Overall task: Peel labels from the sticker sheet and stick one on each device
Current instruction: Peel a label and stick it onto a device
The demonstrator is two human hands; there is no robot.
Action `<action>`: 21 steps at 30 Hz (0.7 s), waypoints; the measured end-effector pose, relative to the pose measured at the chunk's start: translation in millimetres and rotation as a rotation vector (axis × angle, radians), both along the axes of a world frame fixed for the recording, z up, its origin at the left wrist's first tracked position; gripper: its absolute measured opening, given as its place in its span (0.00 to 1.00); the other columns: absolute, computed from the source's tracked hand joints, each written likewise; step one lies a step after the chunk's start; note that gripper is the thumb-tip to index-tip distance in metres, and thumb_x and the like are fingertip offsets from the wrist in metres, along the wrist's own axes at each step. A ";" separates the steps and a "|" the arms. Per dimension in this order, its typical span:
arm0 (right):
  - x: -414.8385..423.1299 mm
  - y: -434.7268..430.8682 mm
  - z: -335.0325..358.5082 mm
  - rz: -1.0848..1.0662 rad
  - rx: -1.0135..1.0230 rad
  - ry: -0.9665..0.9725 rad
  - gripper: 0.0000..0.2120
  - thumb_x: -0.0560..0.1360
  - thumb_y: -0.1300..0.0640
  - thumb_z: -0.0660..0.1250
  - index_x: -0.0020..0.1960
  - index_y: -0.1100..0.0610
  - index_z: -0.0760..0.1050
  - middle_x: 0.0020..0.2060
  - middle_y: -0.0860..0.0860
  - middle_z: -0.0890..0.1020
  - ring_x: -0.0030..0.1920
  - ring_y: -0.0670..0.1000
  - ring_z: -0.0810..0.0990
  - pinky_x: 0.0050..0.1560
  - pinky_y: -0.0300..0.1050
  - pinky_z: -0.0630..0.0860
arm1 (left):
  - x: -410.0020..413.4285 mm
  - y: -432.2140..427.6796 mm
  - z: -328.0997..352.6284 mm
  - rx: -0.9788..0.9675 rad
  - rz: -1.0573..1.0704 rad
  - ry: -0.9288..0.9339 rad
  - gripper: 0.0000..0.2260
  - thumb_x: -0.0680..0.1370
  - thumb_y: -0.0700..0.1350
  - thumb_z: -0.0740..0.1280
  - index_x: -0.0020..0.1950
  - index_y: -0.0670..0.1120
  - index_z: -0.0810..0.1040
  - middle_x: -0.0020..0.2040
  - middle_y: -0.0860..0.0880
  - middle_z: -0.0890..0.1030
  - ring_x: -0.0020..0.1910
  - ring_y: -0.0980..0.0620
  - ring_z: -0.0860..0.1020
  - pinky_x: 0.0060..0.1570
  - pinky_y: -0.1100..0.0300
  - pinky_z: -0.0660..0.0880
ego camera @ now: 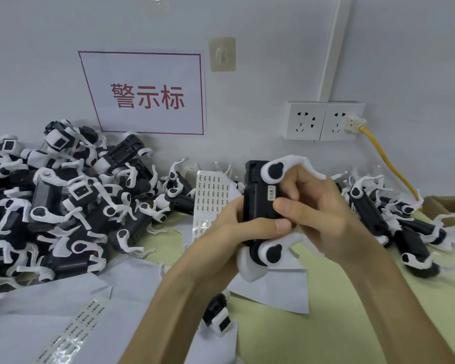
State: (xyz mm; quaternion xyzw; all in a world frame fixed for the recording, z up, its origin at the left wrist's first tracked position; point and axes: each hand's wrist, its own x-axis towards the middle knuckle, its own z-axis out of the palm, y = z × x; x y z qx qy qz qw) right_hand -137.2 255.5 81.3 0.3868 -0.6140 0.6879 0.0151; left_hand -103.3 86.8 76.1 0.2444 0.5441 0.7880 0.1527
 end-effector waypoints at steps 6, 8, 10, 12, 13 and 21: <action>-6.8 16.6 -0.6 0.017 0.176 -0.100 0.07 0.71 0.63 0.69 0.43 0.52 0.74 0.39 0.55 0.75 0.38 0.52 0.74 0.37 0.43 0.68 | -5.0 -8.0 0.9 -0.042 0.014 -0.096 0.11 0.67 0.46 0.74 0.49 0.46 0.84 0.43 0.47 0.82 0.42 0.50 0.81 0.47 0.59 0.79; -9.6 33.3 2.1 -0.005 0.327 -0.152 0.09 0.69 0.67 0.67 0.41 0.54 0.73 0.38 0.54 0.74 0.38 0.52 0.72 0.38 0.42 0.70 | -8.4 -7.6 -0.6 -0.112 0.126 -0.178 0.19 0.66 0.45 0.77 0.55 0.41 0.80 0.46 0.45 0.81 0.41 0.49 0.81 0.51 0.54 0.81; -13.0 47.9 5.1 -0.102 0.458 -0.175 0.09 0.67 0.67 0.65 0.38 0.53 0.74 0.35 0.52 0.74 0.36 0.51 0.73 0.39 0.38 0.73 | -10.8 -6.6 -2.5 -0.226 0.228 -0.223 0.27 0.67 0.47 0.77 0.63 0.41 0.74 0.51 0.42 0.80 0.42 0.48 0.82 0.58 0.47 0.79; -16.2 56.6 5.1 -0.279 0.443 -0.165 0.08 0.70 0.67 0.66 0.39 0.55 0.75 0.35 0.51 0.76 0.36 0.50 0.76 0.43 0.39 0.73 | -11.1 -4.3 -4.7 -0.333 0.295 -0.226 0.31 0.67 0.54 0.76 0.67 0.46 0.73 0.54 0.42 0.81 0.45 0.48 0.83 0.63 0.44 0.78; -17.0 58.2 5.3 -0.343 0.351 -0.166 0.06 0.75 0.66 0.66 0.42 0.56 0.76 0.39 0.53 0.78 0.39 0.50 0.78 0.46 0.43 0.74 | -10.9 -3.1 -5.9 -0.366 0.316 -0.213 0.31 0.67 0.57 0.76 0.66 0.48 0.74 0.53 0.43 0.81 0.46 0.49 0.83 0.63 0.45 0.78; -14.3 28.5 6.7 -0.212 0.496 -0.246 0.17 0.83 0.42 0.56 0.63 0.43 0.80 0.55 0.51 0.83 0.59 0.48 0.82 0.61 0.52 0.76 | -15.3 0.7 -14.7 -0.378 0.339 -0.164 0.25 0.68 0.59 0.76 0.58 0.46 0.78 0.48 0.43 0.84 0.44 0.46 0.84 0.63 0.38 0.76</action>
